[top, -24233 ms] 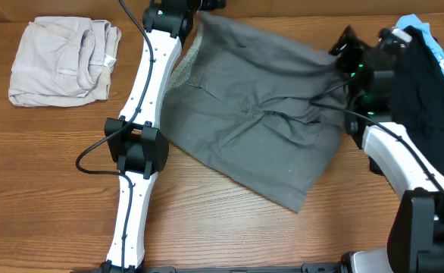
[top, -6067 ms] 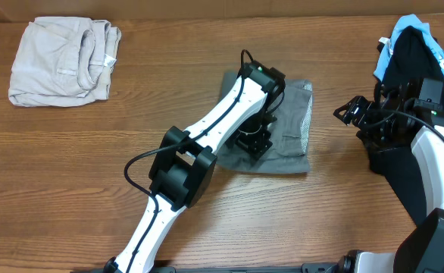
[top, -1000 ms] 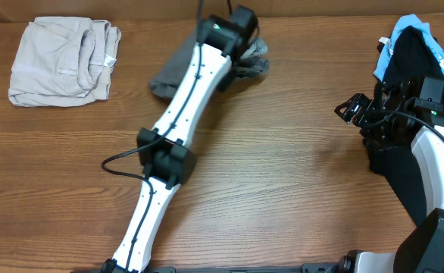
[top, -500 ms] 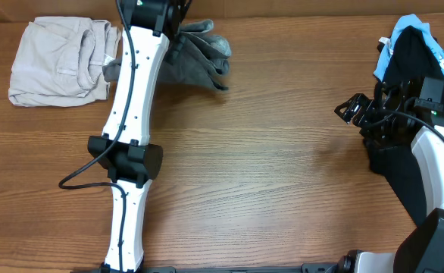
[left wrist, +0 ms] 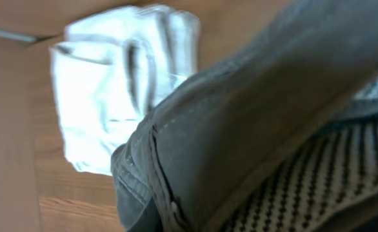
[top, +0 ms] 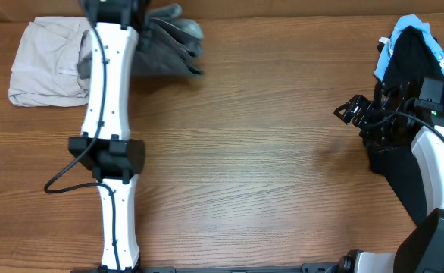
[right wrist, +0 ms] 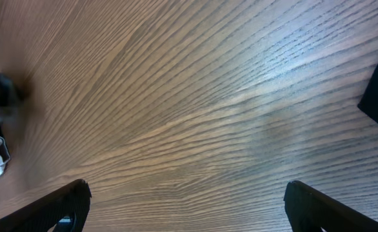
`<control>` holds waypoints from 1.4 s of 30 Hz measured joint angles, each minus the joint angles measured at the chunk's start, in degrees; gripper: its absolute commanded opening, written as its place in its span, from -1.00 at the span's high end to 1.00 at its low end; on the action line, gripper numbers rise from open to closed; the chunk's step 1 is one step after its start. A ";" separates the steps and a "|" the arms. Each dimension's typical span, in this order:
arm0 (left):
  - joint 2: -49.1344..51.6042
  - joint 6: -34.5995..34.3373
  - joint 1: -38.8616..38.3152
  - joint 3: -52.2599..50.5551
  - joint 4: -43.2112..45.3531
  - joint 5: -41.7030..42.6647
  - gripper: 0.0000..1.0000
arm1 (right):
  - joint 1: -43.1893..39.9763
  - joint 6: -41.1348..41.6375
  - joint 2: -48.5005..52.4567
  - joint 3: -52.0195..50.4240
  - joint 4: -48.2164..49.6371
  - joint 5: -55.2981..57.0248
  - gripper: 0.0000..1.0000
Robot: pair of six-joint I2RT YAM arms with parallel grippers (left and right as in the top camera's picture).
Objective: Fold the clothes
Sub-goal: 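Carry the grey pants leftward and place them on the beige garment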
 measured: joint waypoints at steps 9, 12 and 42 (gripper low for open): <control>-11.37 -7.78 9.90 -0.22 14.86 -2.64 0.92 | 0.00 0.00 0.00 0.00 -0.68 0.00 -0.99; -15.06 -10.62 14.25 0.68 16.02 -3.82 0.92 | 0.00 -0.02 0.00 0.00 -0.72 0.00 -0.99; 0.57 -20.28 21.84 -1.05 39.87 -4.17 0.92 | 0.00 -0.02 0.00 0.00 -0.76 -0.90 -0.99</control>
